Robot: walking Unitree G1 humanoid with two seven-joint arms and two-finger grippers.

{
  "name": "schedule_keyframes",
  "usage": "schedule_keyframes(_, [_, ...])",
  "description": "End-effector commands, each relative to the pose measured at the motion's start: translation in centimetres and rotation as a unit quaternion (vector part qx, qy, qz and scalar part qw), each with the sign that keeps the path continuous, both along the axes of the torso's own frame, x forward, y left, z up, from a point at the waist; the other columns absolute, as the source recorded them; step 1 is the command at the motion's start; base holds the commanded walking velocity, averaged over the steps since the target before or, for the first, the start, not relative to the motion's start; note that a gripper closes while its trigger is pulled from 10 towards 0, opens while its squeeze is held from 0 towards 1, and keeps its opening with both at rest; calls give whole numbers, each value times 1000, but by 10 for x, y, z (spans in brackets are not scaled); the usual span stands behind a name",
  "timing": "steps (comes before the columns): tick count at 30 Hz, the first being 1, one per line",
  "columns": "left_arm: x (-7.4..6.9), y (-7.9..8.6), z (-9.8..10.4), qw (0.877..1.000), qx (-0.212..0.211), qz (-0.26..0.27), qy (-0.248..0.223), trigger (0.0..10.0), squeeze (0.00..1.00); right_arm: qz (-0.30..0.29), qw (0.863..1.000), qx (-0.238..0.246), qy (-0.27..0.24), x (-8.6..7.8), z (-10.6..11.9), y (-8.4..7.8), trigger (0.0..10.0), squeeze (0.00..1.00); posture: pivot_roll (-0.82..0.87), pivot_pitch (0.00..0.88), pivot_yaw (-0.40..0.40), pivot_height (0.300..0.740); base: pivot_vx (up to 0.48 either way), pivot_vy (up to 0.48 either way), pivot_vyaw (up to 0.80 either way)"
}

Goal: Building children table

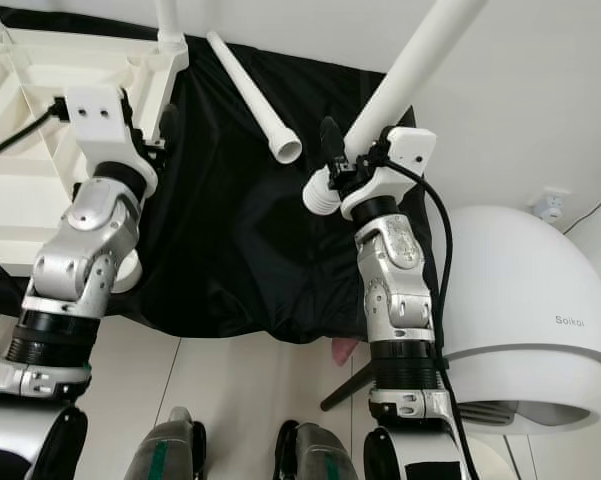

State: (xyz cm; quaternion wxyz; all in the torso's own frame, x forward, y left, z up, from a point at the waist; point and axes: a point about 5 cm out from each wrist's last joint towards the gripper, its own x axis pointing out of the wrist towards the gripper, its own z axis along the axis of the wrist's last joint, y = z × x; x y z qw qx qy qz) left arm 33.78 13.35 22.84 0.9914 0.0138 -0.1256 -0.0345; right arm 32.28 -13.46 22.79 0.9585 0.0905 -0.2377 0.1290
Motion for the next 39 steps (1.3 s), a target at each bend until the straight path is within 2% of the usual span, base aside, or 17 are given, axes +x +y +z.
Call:
schedule_keyframes(1, [0, -1, -4, 1000, 10, 9, -1, 10000, 0, -14, 1000, -6, -3, -1, -3, -5, 10000, 0, 38, 21, -49, 740, 0, 0, 0])
schedule_keyframes(7, [1, -4, -9, 1000, -10, -7, -5, 10000, 0, -44, 999, -20, -6, -4, -9, -13, 10000, 0, 9, 0, -18, 740, 0, 0, 0])
schedule_keyframes(11, [2, -8, -9, 1000, -7, -14, -15, 10000, 0, -64, 998, -30, -2, -7, -15, -18, 10000, 0, -8, 0, 6, 740, 0, 0, 0])
schedule_keyframes(19, [3, -7, -19, 999, -22, -23, -9, 10000, 0, -95, 994, -60, 16, -15, -33, -33, 10000, 0, -13, 0, 5, 740, 0, 0, 0])
schedule_keyframes(25, [-2, -4, -25, 1000, 10, -10, -20, 10000, 0, -114, 992, -55, 19, -15, -36, -39, 10000, 0, 21, 0, -19, 740, 0, 0, 0])
schedule_keyframes(27, [-7, 1, -29, 999, 33, 5, -26, 10000, 0, -116, 992, -54, 22, -12, -37, -38, 10000, 0, 27, 0, -26, 740, 0, 0, 0])
schedule_keyframes(36, [-15, 8, -41, 999, 39, 10, -30, 10000, 0, -112, 992, -62, 15, -7, -33, -37, 10000, 0, 39, 0, -44, 740, 0, 0, 0])
schedule_keyframes(39, [-20, 14, -54, 999, 45, 20, -18, 10000, 0, -112, 992, -63, 15, -6, -34, -37, 10000, 0, 40, 0, -45, 740, 0, 0, 0])
